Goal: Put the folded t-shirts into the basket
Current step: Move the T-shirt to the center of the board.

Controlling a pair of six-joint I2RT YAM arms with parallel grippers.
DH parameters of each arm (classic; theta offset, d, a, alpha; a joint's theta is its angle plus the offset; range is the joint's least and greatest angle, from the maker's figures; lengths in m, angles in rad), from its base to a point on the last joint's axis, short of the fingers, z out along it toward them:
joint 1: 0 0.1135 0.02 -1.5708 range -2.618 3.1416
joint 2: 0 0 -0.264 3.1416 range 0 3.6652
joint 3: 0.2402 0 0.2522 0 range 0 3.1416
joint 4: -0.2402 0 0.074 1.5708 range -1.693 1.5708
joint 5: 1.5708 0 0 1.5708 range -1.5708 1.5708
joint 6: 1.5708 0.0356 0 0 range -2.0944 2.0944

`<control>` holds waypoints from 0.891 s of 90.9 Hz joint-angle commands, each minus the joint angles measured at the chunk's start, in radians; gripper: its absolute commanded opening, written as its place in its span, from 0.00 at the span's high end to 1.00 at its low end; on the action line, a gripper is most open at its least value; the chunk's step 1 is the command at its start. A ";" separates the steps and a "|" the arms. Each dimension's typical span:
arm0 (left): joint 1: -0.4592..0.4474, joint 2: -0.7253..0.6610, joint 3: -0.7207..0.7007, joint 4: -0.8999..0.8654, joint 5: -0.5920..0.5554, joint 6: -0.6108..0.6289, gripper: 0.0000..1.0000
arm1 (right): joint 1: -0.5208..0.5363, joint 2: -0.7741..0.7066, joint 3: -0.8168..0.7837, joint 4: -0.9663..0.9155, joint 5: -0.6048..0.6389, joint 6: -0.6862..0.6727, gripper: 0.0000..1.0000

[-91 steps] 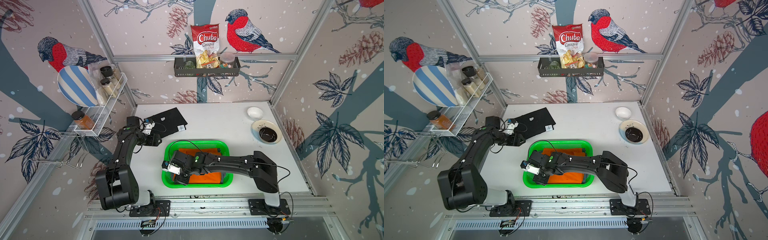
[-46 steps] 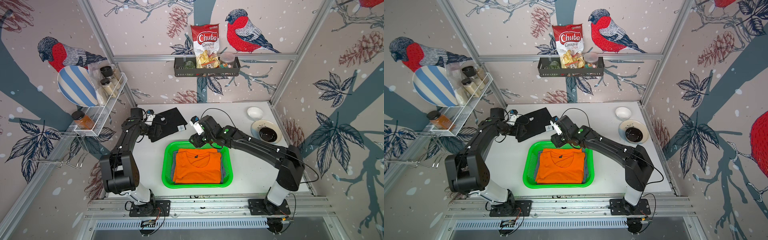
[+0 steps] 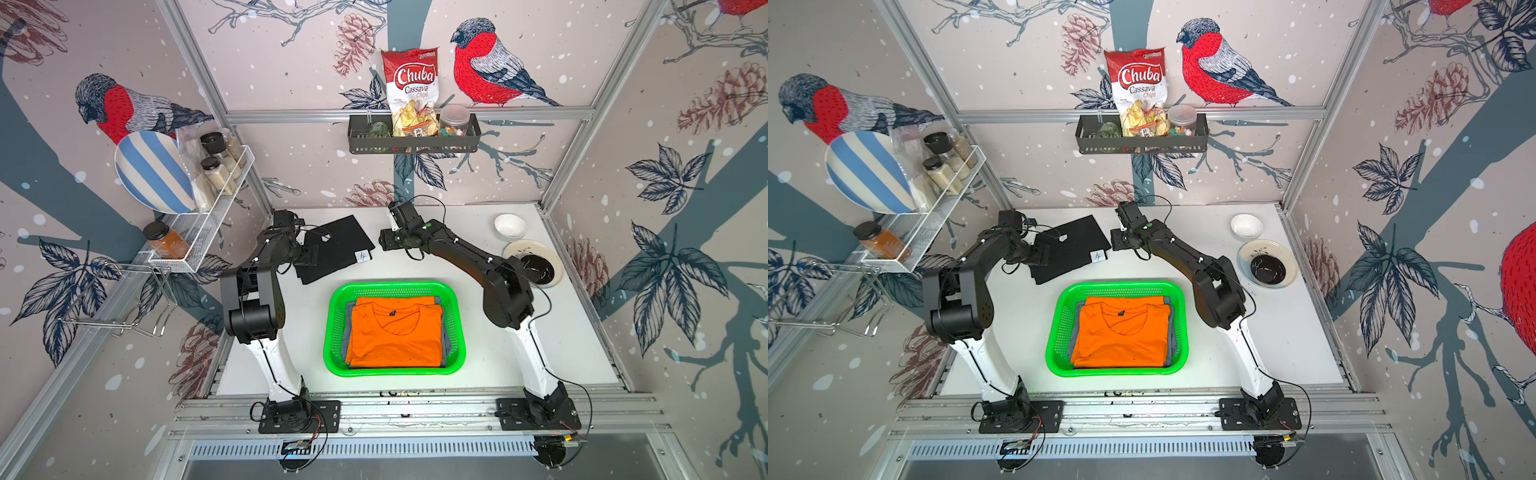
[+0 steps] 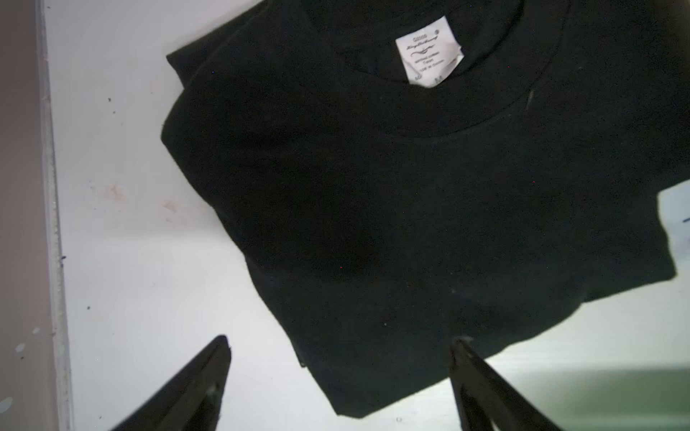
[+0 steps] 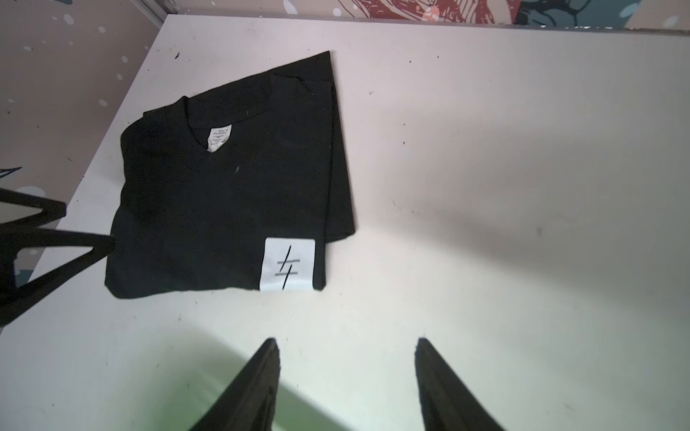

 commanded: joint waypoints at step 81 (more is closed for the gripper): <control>-0.025 0.056 0.044 -0.105 0.044 -0.012 0.14 | -0.005 0.309 0.125 0.096 -0.074 0.514 0.79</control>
